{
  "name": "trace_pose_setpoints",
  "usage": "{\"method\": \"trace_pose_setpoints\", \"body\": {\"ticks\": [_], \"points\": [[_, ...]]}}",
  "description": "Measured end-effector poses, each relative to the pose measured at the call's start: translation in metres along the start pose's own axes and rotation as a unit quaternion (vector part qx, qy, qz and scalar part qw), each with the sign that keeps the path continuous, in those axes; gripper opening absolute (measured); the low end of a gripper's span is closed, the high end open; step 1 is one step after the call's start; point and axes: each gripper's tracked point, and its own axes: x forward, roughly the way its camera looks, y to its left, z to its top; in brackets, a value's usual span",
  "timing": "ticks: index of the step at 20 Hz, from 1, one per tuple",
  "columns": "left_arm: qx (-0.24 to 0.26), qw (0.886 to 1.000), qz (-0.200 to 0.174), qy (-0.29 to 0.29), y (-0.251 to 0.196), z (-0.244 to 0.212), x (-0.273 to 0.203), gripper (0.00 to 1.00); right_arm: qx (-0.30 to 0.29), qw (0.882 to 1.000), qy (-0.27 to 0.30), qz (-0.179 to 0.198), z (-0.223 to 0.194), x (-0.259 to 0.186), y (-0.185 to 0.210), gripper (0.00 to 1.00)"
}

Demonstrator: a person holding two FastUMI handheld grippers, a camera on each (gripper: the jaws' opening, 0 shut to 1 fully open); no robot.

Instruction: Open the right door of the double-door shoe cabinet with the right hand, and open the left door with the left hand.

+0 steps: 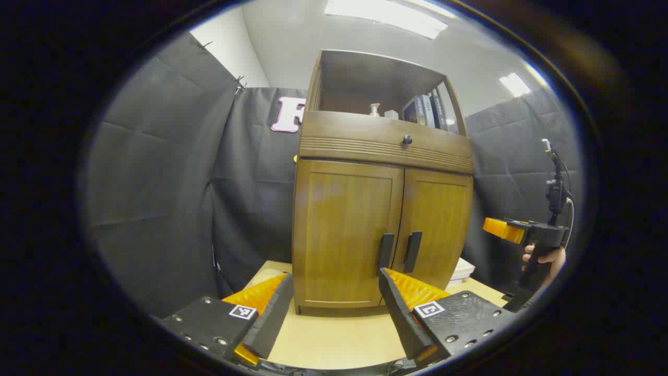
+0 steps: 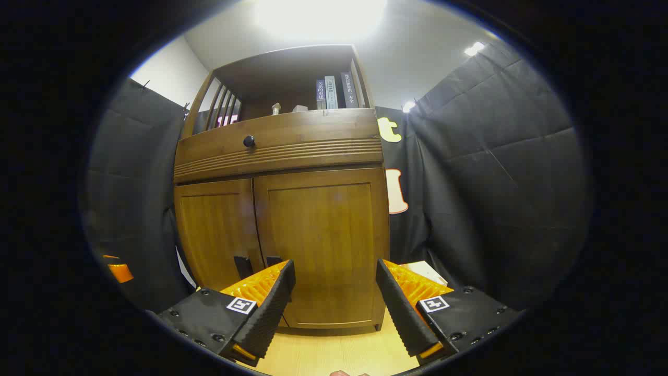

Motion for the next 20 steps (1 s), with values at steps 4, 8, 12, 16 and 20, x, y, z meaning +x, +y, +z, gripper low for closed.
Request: {"method": "trace_pose_setpoints", "body": {"ticks": [4,8,12,16,20], "points": [[0.006,1.0,-0.002,-0.004,-0.001,-0.004,-0.005,0.95,-0.007,1.0,0.008,0.011,-0.006,0.0,0.011,0.98],[0.009,1.0,-0.003,-0.003,-0.004,-0.005,-0.006,0.95,-0.004,1.0,0.013,0.014,-0.005,0.0,0.013,0.98],[0.015,1.0,-0.007,0.0,-0.013,-0.011,0.003,0.95,-0.006,1.0,0.012,0.005,-0.004,0.0,0.002,0.98],[0.021,1.0,-0.014,0.002,-0.024,-0.011,0.008,0.96,0.001,1.0,0.025,-0.002,-0.011,0.003,-0.002,0.98],[0.022,1.0,-0.015,0.007,-0.029,-0.018,0.003,0.95,0.003,1.0,0.029,-0.002,-0.012,0.008,0.003,0.98]]}}
